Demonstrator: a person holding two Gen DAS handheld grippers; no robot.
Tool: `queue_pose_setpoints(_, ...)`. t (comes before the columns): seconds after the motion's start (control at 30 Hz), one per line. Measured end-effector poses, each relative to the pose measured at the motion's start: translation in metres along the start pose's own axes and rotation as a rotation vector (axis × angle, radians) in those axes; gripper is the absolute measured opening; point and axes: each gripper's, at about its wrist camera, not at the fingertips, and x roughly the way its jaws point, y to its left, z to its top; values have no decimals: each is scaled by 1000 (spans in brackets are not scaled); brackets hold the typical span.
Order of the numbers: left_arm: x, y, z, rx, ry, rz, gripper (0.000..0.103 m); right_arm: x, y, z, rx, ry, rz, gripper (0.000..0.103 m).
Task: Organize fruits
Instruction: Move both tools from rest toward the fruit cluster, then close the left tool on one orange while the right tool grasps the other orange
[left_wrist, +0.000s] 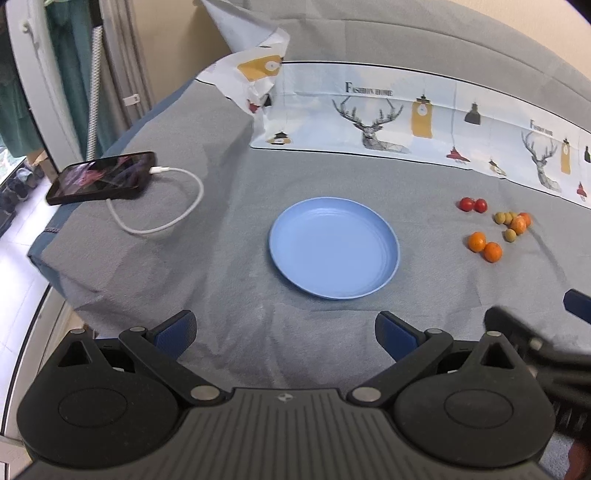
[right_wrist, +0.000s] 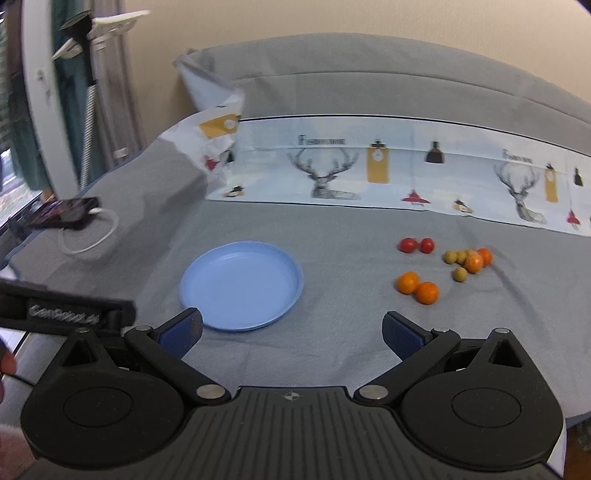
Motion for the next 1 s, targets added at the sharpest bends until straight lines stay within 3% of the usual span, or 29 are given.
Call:
queue_pose_setpoints(0.23, 25, -29, 17, 28, 88, -63, 103, 22, -68, 0, 145, -13, -180, 103)
queue_pose_setpoints(0.3, 34, -46, 24, 56, 100, -73, 103, 28, -97, -3, 230, -58, -217, 103)
queue_pose_setpoints(0.37, 44, -67, 32, 86, 104, -84, 103, 36, -124, -5, 300, -20, -260, 103)
queue_pose_setpoints(0.5, 69, -114, 48, 145, 130, -178, 103, 59, -176, -7, 394, 4, -320, 103)
queue_pose_setpoints(0.7, 132, -203, 75, 278, 148, -174, 103, 125, -241, -6, 439, 39, -408, 103)
queue_pose_setpoints(0.8, 174, -238, 84, 363, 152, -163, 103, 171, -263, -8, 451, 79, -405, 103)
queue_pose_setpoints(1.0, 251, -286, 94, 488, 203, -183, 103, 250, -293, -4, 440, 90, -426, 103)
